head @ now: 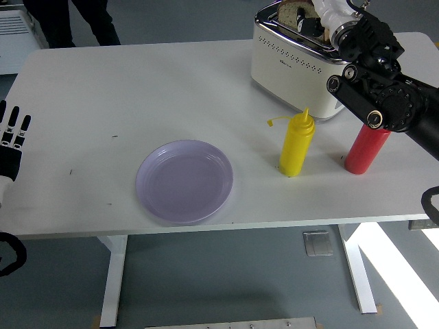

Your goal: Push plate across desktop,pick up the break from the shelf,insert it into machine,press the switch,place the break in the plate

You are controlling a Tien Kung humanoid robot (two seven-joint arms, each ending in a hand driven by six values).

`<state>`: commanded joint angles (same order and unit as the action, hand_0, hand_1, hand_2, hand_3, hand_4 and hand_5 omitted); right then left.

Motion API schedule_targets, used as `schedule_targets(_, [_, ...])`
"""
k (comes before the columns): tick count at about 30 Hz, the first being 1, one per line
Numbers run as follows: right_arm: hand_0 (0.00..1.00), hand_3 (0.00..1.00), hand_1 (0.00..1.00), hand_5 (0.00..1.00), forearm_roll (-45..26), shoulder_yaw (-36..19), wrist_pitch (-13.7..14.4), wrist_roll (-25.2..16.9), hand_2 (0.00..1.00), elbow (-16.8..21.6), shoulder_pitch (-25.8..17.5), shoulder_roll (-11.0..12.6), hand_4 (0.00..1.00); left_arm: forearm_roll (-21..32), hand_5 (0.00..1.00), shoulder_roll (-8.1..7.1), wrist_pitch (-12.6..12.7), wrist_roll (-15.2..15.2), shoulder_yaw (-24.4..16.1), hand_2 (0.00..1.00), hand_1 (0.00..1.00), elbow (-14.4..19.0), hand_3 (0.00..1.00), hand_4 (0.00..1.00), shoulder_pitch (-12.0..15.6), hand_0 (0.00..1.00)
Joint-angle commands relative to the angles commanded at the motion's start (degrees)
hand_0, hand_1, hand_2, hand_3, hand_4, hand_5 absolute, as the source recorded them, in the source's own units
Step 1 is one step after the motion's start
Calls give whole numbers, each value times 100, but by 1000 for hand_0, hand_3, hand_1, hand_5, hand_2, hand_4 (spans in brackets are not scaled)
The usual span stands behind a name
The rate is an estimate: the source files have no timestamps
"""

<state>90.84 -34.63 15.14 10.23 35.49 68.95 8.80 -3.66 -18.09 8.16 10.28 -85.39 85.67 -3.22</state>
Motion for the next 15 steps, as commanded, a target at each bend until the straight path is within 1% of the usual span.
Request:
schedule_targets(6, [458, 529, 508, 2, -145, -84, 98, -24, 512, 74, 47, 64, 236, 0, 981, 2, 0, -1, -2, 703, 757, -2, 747, 754, 10, 817])
schedule_targets(8, [466, 511, 507, 2, -252, -139, 151, -25, 508, 118, 58, 92, 220, 0, 981, 3, 0, -2, -2, 703, 757, -3, 746, 754, 8, 817])
schedule_targets(11, [466, 511, 507, 2, -423, -244, 249, -24, 508, 195, 65, 132, 220, -2, 981, 4, 1, -4, -1, 703, 757, -6, 746, 754, 4, 817])
schedule_targets(13, [466, 511, 507, 2, -583, -377, 377, -16, 508, 276, 61, 166, 220, 0, 981, 7, 1, -4, -1, 703, 757, -7, 746, 754, 2, 817])
schedule_targets(14, [476, 463, 497, 2, -667, -442, 445, -11, 490, 318, 60, 183, 241, 0, 981, 7, 0, -4, 0, 703, 757, -8, 747, 754, 1, 817])
schedule_targets(15, [476, 463, 497, 2, -761, -517, 515, 1, 490, 365, 57, 200, 241, 0, 981, 9, 0, -4, 1, 703, 757, -9, 747, 754, 1, 817])
